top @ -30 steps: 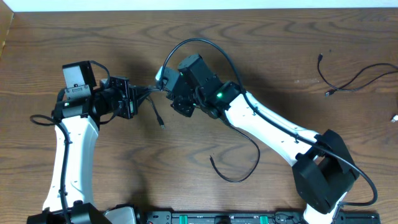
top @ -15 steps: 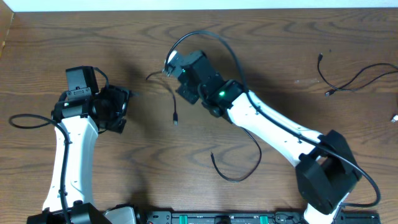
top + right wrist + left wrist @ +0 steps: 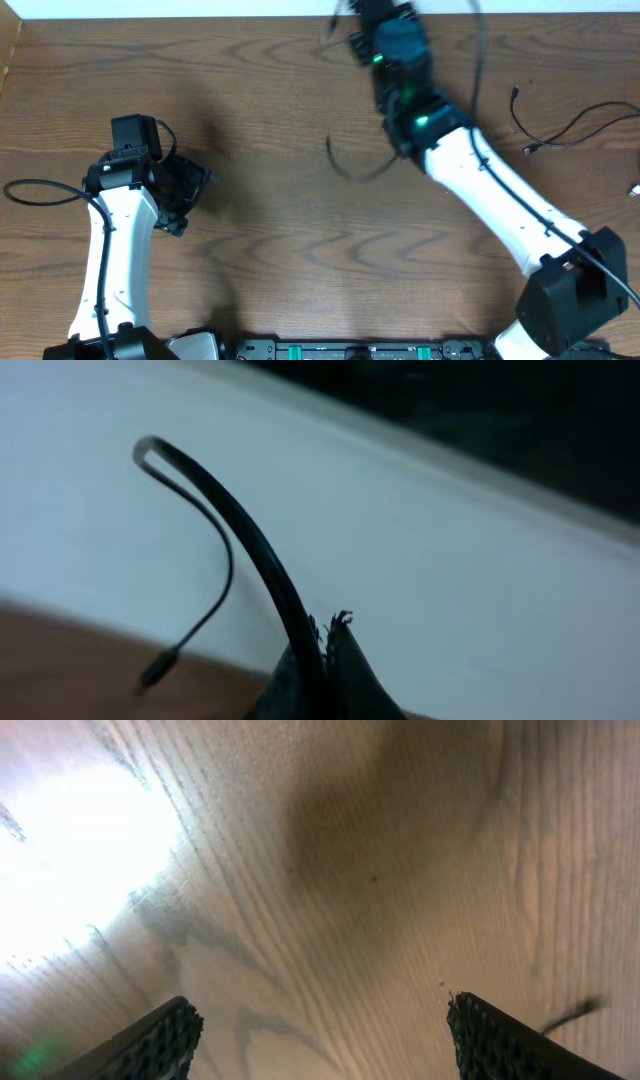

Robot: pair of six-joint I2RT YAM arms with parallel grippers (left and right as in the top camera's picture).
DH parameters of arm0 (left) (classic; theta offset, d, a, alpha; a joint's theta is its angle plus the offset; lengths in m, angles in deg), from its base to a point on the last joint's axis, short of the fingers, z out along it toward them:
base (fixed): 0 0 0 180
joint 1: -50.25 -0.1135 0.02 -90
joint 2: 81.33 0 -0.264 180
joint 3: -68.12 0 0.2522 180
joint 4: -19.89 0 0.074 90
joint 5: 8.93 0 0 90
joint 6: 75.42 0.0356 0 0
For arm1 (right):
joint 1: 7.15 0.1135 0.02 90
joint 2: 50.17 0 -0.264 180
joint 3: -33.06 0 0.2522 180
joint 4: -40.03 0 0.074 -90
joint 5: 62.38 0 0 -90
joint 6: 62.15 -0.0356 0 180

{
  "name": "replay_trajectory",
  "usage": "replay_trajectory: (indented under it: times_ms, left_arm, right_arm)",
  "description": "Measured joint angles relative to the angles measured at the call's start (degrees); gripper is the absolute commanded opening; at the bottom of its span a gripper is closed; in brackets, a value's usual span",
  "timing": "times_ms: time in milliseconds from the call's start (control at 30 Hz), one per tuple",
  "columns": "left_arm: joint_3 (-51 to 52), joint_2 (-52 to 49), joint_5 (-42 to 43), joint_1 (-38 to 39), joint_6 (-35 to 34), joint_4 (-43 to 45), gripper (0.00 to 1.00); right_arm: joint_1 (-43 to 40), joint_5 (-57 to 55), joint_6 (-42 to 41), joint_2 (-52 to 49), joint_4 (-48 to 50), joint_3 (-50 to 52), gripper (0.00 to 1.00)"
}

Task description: Untangle cables

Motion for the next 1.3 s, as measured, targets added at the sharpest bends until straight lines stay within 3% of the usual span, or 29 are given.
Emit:
replay_trajectory:
  times_ms: [333, 733, 900, 1300]
  left_arm:
    - [0.00, 0.00, -0.24, 0.00, 5.20, -0.68, 0.80]
    - [0.00, 0.00, -0.26, 0.00, 7.13, 0.24, 0.80]
    - [0.00, 0.00, -0.26, 0.00, 7.52, 0.83, 0.80]
    - [0.00, 0.00, -0.26, 0.00, 7.54, 0.98, 0.80]
  right_arm:
    - [-17.57, -12.46, 10.32, 0.00, 5.88, 0.00, 0.01]
    - [-44.76, -16.72, 12.35, 0.00, -1.14, 0.00, 0.01]
    - [-48.83, -16.02, 12.35, 0.00, -3.23, 0.00, 0.01]
    - [-49.33, -11.80, 8.94, 0.00, -6.64, 0.00, 0.01]
